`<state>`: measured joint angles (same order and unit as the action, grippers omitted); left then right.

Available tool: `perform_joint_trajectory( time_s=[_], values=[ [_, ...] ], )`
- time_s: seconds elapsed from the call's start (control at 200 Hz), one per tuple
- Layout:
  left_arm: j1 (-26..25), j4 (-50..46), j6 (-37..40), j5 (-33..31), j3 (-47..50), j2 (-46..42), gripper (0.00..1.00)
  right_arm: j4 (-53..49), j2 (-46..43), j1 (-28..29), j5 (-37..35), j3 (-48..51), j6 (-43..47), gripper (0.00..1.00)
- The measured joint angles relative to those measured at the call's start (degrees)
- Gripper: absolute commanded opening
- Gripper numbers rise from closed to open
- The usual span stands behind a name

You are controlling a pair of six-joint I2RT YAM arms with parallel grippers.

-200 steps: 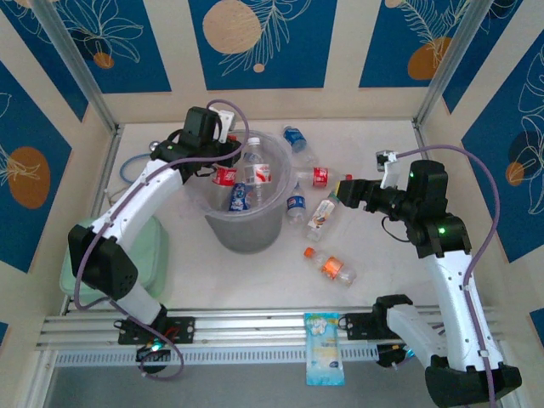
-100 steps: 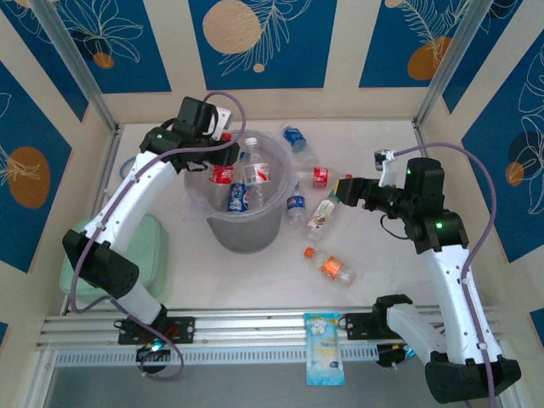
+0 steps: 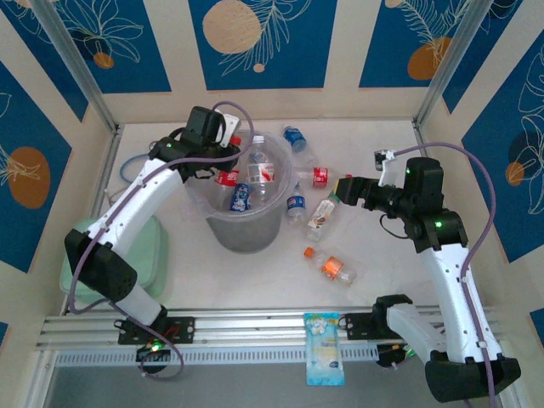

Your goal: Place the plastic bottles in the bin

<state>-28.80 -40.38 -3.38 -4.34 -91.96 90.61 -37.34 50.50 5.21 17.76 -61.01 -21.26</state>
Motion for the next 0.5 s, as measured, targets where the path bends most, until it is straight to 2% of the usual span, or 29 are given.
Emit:
perform_joint_trajectory(
  time_s=[0.125, 0.305, 0.365, 0.425, 0.5],
  values=[
    [0.0, 2.91, -1.05, -0.35, 3.61, -1.46, 0.22, -0.02, 0.81, 0.0, -0.35, 0.0, -0.2, 0.83],
    [0.0, 4.39, -2.56, -0.24, 4.83, -1.81, 0.23, -0.79, 3.96, -0.59, -2.71, 0.0, -1.79, 0.85],
    [0.0, 4.26, -2.71, -0.28, 4.83, -2.05, 0.26, -1.33, 6.08, -2.03, -3.23, 0.0, -3.5, 0.85],
    [0.0, 3.93, -2.89, -0.57, 4.81, -2.36, 0.34, -1.27, 8.39, -3.58, -3.85, 0.02, -5.79, 0.88],
    [0.0, 2.93, -2.97, -0.85, 4.46, -2.75, 0.41, -0.37, 10.97, -4.85, -5.73, 0.33, -10.27, 0.83]
  ],
)
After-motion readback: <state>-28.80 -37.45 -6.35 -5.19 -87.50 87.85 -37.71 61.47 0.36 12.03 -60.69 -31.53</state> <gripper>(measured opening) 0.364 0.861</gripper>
